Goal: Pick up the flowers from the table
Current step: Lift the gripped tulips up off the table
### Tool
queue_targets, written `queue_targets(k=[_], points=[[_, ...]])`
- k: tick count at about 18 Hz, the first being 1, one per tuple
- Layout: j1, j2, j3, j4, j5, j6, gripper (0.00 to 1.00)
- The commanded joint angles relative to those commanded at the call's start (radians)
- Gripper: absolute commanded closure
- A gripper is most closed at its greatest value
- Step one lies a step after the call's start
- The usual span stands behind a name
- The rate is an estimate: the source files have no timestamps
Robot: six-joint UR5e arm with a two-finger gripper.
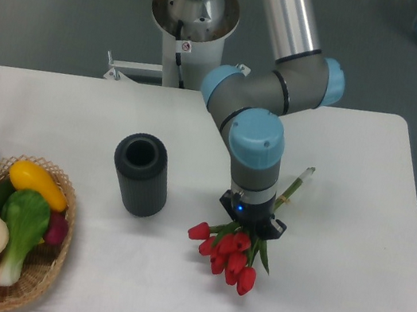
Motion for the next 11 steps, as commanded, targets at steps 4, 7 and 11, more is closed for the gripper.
queue_targets(k=[4, 7, 11], points=[[0.034, -0.008, 0.11, -0.138, -0.012, 0.003, 1.0], [0.066, -0.02, 0.167, -0.199, -0.043, 0.012, 1.0], [0.098, -0.017, 0.189, -0.242, -0.068, 0.075, 1.0]])
